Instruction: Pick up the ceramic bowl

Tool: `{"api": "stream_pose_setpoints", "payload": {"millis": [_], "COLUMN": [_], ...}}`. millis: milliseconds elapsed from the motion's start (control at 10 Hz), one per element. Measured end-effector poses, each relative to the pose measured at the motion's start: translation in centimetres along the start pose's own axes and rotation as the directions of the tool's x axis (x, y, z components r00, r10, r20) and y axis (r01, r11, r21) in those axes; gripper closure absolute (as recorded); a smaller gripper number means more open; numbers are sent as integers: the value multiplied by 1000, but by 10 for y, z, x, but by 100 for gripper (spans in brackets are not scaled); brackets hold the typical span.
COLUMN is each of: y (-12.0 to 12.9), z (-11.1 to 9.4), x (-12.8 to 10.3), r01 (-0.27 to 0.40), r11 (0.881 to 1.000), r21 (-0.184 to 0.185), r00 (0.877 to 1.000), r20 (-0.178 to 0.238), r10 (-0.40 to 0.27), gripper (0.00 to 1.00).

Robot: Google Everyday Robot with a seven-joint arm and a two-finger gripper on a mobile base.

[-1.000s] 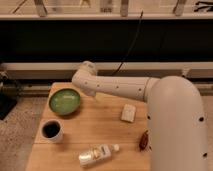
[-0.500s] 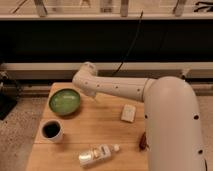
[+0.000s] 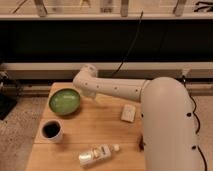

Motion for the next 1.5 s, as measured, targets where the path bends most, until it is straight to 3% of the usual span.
{"api": "stream_pose_setpoints", "payload": {"millis": [600, 1500], "y": [-5, -23], "z": [24, 42], "x": [-12, -29], "r01": [55, 118], "r11": [998, 993], "r21": [-7, -24], "r00": [997, 988], "r20": [50, 105], "r10": [-55, -115], "gripper": [20, 20]}}
